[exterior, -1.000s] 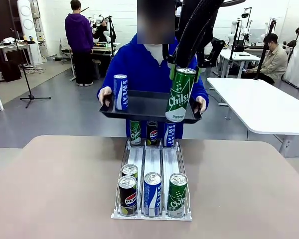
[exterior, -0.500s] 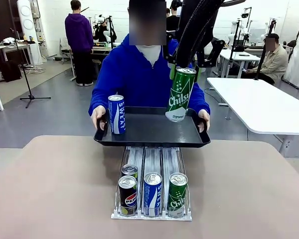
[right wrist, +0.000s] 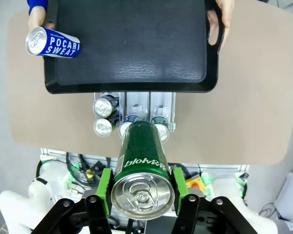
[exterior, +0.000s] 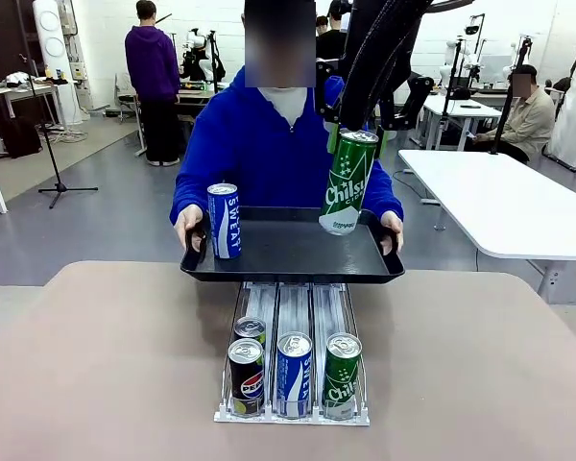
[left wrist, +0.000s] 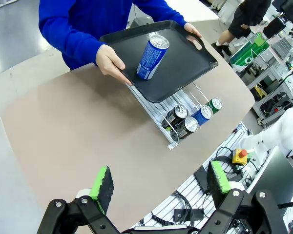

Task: Retrieve and hand over the desired beverage to the person.
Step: Place the picked can on the Handle tray extended by the person.

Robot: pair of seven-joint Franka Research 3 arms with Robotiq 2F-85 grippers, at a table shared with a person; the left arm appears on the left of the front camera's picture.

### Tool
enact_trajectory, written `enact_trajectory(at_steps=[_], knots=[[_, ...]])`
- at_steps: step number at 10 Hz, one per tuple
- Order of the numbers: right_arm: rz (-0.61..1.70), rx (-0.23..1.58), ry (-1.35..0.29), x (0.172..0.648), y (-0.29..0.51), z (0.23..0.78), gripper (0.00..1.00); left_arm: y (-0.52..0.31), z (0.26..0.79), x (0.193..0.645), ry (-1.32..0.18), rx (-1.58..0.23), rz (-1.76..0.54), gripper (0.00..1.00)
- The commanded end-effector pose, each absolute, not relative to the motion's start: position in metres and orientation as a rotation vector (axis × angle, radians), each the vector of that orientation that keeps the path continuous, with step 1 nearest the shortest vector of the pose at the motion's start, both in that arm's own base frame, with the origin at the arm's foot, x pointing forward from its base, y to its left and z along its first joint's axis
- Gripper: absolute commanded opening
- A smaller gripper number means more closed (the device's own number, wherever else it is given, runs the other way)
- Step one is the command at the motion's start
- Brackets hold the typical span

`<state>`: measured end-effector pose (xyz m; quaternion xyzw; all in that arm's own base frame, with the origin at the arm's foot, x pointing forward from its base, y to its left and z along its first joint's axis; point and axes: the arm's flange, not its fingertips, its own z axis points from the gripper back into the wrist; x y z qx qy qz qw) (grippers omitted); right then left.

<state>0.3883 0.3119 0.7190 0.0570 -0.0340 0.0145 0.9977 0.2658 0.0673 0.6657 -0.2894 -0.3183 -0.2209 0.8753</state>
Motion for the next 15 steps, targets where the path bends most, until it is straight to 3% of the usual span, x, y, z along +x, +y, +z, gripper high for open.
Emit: enact_trajectory(at_steps=[1,5,6,11,15], knots=[[0.014,0.101,-0.079,0.383,0.309,0.718,0.00,0.067,0.665,0.266,-0.675,-0.606,-0.465,1.00],[0.014,0.101,-0.079,0.383,0.309,0.718,0.00,0.067,0.665,0.266,-0.675,-0.606,-0.465,1.00],[0.029,0.114,-0.068,0.388,0.312,0.719,0.58,0.067,0.665,0.266,-0.675,-0.606,-0.465,1.00],[-0.028,0.096,-0.048,0.484,0.325,0.724,0.58,0.067,0.665,0.266,-0.675,-0.606,-0.465,1.00],[-0.093,-0.024,-0.037,0.563,0.344,0.672,0.58,0.067,0.665,0.266,-0.675,-0.606,-0.465,1.00]])
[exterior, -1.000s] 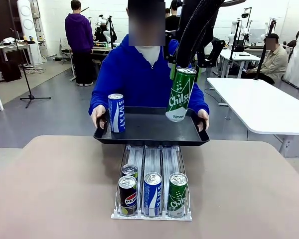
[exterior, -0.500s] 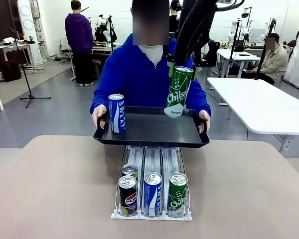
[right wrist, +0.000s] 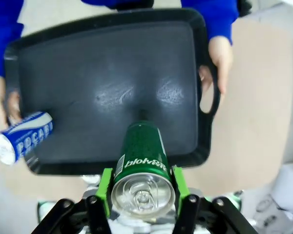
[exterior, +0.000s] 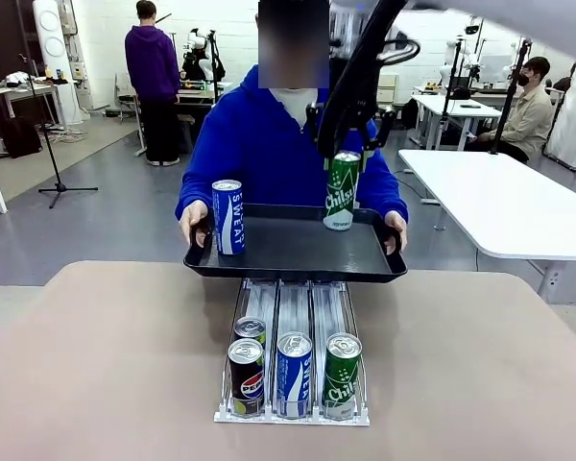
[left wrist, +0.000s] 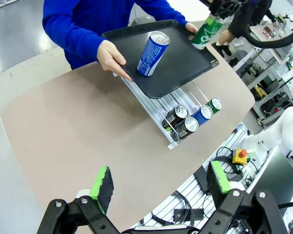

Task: Retrieve and hand over the desired beverage to the person.
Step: Place the picked can on the Handle tray extended by the person.

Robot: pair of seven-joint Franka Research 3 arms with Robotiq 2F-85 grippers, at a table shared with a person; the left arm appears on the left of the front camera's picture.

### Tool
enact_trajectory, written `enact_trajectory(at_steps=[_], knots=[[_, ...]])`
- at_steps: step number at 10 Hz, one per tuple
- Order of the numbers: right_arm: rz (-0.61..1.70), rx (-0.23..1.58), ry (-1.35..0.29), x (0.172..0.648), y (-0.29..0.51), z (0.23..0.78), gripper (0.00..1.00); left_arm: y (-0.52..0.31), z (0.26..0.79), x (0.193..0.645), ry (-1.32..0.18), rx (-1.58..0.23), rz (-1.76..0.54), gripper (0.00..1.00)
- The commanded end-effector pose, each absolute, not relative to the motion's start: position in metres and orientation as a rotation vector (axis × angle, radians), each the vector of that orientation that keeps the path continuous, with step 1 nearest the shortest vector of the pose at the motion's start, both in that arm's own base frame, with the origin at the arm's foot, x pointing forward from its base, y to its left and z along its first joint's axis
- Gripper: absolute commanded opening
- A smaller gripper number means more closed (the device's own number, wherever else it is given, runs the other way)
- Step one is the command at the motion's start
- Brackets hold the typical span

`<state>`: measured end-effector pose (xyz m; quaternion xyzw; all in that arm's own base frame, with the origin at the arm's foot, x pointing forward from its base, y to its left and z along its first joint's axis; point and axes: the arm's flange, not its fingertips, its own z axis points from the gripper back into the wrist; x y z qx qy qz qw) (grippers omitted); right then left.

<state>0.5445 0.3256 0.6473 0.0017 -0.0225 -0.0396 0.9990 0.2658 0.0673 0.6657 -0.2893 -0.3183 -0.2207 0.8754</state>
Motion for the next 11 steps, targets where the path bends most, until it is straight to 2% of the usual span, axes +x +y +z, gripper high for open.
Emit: enact_trajectory(at_steps=[1,3,10,11], knots=[[-0.080,-0.016,-0.048,0.571,0.347,0.658,0.58,0.067,0.665,0.266,-0.675,-0.606,-0.465,1.00],[-0.073,-0.011,-0.096,0.580,0.354,0.633,0.58,0.067,0.665,0.266,-0.675,-0.606,-0.465,1.00],[-0.002,-0.013,0.004,0.590,0.354,0.598,0.58,0.067,0.665,0.266,-0.675,-0.606,-0.465,1.00],[0.009,-0.008,0.013,0.591,0.356,0.597,1.00,0.067,0.665,0.266,-0.675,-0.606,-0.465,1.00]])
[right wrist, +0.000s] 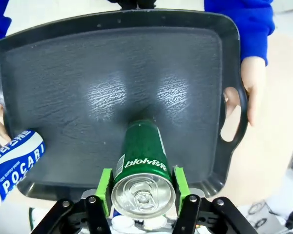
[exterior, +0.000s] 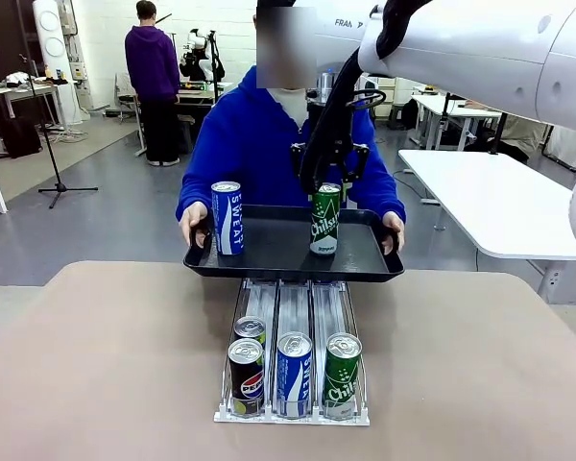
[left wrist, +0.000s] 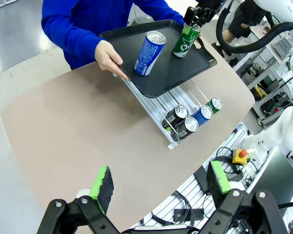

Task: Retrieve and hand over the desired beverage to the person.
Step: Place the picked can on the Handle tray extended by the person.

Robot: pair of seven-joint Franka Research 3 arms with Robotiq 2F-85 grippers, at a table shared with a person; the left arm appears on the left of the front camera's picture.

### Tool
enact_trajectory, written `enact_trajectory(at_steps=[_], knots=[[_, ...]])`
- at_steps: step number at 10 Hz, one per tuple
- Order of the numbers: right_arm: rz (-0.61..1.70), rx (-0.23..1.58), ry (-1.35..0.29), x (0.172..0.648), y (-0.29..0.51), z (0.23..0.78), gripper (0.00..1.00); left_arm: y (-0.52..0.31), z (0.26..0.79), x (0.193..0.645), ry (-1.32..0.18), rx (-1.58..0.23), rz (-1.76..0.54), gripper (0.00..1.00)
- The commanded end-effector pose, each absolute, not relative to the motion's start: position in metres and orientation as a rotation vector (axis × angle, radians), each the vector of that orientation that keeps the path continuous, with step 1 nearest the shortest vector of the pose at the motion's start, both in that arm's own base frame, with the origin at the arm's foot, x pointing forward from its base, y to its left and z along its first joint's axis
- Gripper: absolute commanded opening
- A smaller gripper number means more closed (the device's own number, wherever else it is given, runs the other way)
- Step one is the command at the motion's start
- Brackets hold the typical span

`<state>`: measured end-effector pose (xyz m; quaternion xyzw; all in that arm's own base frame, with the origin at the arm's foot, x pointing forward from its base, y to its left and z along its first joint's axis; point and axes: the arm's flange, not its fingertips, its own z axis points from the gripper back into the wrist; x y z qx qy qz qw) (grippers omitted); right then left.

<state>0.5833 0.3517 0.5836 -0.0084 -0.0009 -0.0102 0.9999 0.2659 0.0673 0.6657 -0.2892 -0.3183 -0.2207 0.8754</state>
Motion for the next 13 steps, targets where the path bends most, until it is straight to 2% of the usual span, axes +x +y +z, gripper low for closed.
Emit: enact_trajectory(at_steps=[1,7,8,10,13], knots=[[0.011,-0.008,0.018,0.591,0.356,0.597,1.00,0.067,0.665,0.266,-0.675,-0.606,-0.465,1.00],[0.029,0.018,0.032,0.573,0.346,0.610,1.00,0.067,0.665,0.266,-0.675,-0.606,-0.465,1.00],[0.070,0.065,0.073,0.545,0.332,0.630,1.00,0.067,0.665,0.266,-0.675,-0.606,-0.465,1.00],[0.155,0.095,0.034,0.473,0.289,0.655,1.00,0.067,0.665,0.266,-0.675,-0.606,-0.465,1.00],[0.258,0.057,0.030,0.402,0.231,0.630,1.00,0.067,0.665,0.266,-0.675,-0.606,-0.465,1.00]])
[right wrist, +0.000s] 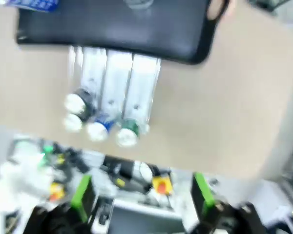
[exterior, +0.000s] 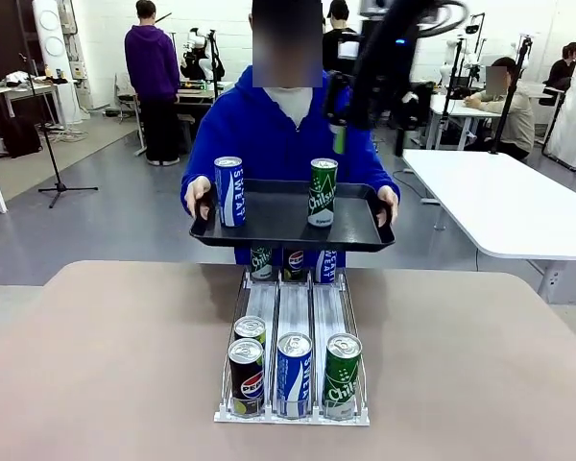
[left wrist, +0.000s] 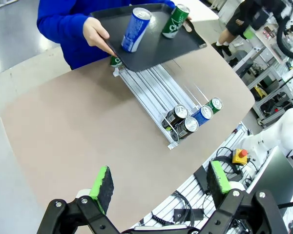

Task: Retrieve and hand over the desired beverage to the person.
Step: Place the picked can on the Handle tray extended by the person.

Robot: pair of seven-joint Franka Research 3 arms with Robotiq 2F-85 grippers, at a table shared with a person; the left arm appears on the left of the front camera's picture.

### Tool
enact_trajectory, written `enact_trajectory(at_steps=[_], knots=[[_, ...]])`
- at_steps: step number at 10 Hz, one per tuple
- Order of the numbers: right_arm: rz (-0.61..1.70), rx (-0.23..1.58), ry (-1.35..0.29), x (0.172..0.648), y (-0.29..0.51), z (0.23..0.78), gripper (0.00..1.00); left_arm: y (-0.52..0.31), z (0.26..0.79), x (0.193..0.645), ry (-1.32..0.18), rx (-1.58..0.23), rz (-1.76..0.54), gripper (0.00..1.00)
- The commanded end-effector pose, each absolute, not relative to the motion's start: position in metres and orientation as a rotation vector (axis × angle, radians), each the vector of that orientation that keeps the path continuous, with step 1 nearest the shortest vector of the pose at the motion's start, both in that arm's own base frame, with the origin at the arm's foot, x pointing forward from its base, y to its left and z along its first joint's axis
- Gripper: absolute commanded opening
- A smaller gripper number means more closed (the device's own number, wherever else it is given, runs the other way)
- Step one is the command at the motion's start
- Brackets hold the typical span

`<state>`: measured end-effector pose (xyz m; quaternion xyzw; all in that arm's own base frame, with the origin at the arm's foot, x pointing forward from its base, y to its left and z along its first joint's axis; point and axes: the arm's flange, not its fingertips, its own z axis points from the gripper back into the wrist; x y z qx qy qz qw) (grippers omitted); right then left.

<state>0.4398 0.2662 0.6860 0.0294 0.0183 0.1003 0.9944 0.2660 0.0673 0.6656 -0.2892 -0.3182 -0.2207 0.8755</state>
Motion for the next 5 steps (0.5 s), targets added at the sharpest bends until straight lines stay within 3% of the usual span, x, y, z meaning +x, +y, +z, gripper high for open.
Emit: enact_trajectory(at_steps=[1,5], knots=[[0.290,0.043,0.023,0.384,0.220,0.616,1.00,0.067,0.665,0.266,-0.675,-0.606,-0.465,1.00],[0.251,0.100,-0.026,0.385,0.188,0.596,1.00,0.067,0.665,0.266,-0.675,-0.606,-0.465,1.00]])
